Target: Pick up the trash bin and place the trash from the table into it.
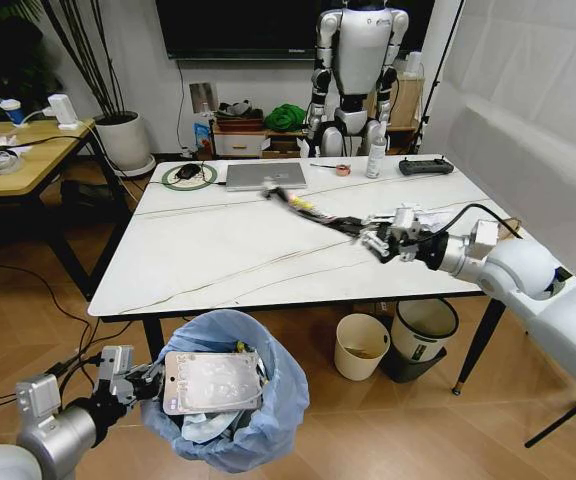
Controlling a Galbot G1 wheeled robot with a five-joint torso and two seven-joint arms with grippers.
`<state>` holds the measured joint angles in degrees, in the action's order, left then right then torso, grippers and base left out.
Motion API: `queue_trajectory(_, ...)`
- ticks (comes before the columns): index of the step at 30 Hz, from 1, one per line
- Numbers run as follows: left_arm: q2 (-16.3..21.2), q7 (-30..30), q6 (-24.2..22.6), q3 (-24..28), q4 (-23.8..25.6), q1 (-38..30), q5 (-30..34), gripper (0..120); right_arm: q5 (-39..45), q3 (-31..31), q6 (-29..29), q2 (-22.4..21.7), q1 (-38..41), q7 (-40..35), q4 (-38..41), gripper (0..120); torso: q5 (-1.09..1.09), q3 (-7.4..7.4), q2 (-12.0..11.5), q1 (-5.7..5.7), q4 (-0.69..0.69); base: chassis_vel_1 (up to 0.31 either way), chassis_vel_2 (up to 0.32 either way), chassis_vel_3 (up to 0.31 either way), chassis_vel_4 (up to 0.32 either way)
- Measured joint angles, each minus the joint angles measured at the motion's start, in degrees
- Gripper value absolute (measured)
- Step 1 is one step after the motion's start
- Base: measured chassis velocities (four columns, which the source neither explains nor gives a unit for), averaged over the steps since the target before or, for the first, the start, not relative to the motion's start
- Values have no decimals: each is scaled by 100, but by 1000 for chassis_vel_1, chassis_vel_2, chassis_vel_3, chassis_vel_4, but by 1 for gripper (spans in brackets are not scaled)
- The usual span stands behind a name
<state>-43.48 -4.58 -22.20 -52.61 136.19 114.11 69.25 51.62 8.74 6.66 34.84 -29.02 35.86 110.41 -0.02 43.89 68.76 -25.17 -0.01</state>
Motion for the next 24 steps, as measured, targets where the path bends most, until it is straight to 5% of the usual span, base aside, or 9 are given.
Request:
queue_trajectory(14, -83, -34, 3, -70, 110, 139, 131, 0, 1093, 1061, 345, 1152, 34, -19, 47, 0, 0, 1, 0, 0, 2, 0, 0, 0, 0)
queue_trajectory(24, -53, -127, 12, -70, 139, 116, 191, 0, 245, 984, 424, 805, -207, 491, -176, 0, 1, 0, 0, 0, -1, 0, 0, 0, 0)
